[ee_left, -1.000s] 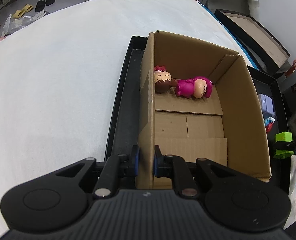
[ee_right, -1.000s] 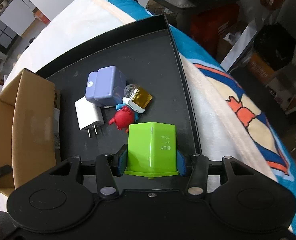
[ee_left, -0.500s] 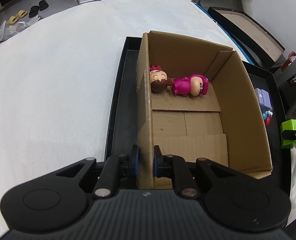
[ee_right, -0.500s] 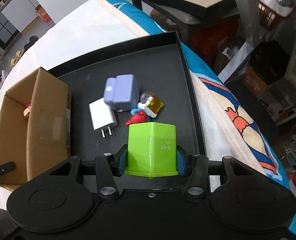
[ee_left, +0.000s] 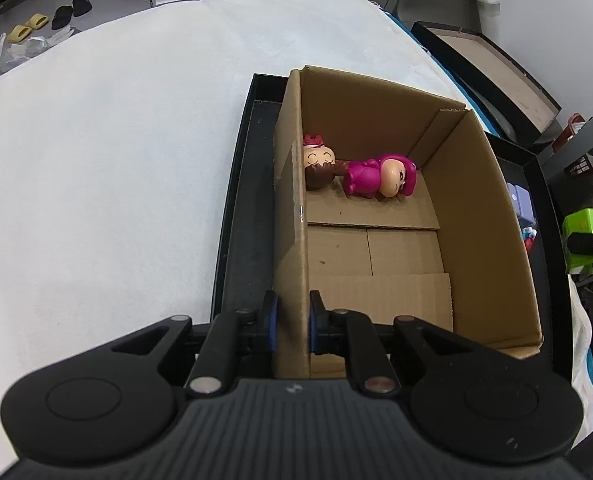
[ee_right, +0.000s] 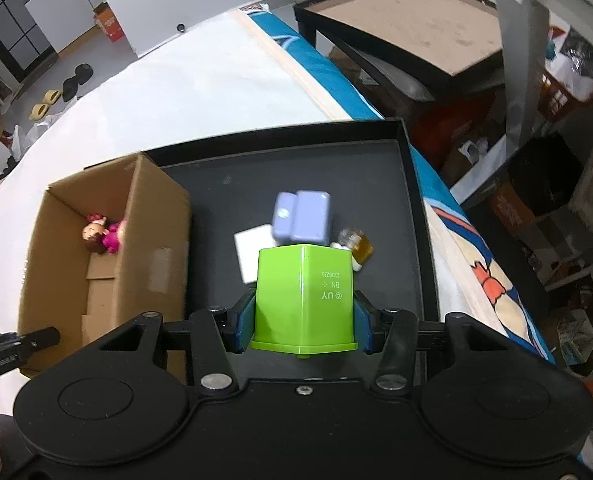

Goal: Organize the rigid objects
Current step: 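Lift the green toy and carry it over the cardboard box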

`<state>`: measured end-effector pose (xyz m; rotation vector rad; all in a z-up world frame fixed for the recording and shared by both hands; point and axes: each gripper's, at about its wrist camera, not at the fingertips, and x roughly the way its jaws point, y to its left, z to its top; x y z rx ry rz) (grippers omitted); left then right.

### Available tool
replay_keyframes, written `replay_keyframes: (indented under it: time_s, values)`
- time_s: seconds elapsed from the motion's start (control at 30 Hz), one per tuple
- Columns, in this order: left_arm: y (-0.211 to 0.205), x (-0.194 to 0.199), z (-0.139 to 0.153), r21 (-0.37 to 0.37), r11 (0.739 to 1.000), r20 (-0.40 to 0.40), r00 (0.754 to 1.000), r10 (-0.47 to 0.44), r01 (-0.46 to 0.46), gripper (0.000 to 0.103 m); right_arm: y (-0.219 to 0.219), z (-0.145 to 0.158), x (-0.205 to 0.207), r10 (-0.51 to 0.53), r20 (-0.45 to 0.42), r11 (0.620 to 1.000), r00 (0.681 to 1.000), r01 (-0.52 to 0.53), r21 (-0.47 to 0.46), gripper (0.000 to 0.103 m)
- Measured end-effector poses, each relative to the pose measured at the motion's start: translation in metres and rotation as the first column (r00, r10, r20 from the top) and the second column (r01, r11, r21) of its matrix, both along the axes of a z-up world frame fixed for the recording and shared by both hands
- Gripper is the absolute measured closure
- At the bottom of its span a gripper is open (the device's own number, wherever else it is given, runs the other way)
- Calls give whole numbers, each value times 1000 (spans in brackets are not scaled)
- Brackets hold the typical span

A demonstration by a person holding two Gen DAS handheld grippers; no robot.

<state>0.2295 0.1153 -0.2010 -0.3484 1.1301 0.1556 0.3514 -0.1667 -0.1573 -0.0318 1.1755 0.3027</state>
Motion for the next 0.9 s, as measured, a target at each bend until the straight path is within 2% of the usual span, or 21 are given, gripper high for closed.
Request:
replay_keyframes:
  time_s: [0.6,0.9]
  values:
    - [10,-3,-1,-42,999,32,999,4,-2,88,79,42,-9,101,78,995,992,-100,-16,56]
    - [15,-8,-2,-63,998,42,999,19,-16,87,120,51,-13,175,88,984,981,-173,-30,56]
